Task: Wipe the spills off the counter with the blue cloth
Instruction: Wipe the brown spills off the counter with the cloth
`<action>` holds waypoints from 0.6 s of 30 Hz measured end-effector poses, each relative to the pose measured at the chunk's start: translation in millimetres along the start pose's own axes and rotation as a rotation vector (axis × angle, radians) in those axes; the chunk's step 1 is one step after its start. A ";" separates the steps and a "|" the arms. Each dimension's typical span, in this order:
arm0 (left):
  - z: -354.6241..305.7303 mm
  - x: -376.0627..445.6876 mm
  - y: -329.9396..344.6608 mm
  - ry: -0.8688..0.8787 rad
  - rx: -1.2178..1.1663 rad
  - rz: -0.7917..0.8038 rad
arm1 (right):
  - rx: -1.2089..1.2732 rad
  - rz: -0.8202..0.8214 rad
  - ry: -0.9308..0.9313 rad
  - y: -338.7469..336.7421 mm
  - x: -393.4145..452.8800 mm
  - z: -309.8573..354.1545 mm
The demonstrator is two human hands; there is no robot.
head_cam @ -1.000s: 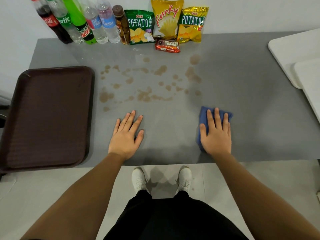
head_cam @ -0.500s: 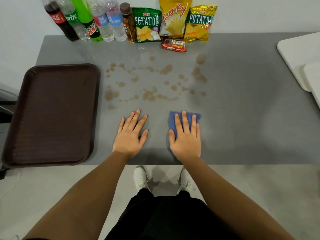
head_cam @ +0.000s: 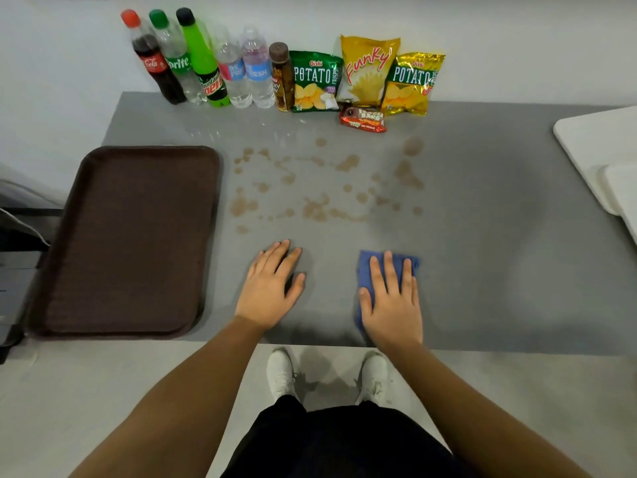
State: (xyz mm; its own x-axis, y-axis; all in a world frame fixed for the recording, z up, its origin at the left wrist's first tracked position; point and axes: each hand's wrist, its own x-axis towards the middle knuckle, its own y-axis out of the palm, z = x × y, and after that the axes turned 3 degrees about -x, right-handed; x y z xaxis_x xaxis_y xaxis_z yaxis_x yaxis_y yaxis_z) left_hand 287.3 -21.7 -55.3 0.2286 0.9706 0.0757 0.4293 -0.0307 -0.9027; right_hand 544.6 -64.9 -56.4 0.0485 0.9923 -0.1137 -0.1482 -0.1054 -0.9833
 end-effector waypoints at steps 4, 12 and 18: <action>6.4 0.1 -17.1 -0.036 -0.013 -0.010 | -0.009 0.051 -0.089 9.6 -8.8 54.8; 15.7 1.6 -36.8 -0.047 -0.074 -0.023 | 0.106 0.144 -0.204 2.4 23.9 125.3; -6.9 8.7 -36.9 0.014 -0.147 -0.012 | 0.240 0.057 -0.192 -24.5 41.3 92.7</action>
State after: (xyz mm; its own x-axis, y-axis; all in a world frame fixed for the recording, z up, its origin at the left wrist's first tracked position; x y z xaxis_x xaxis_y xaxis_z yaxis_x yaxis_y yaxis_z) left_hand 279.5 -13.8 -18.4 0.2340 0.9678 0.0932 0.5553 -0.0543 -0.8299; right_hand 458.7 -15.4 -23.9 -0.1504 0.9818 -0.1161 -0.3755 -0.1654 -0.9120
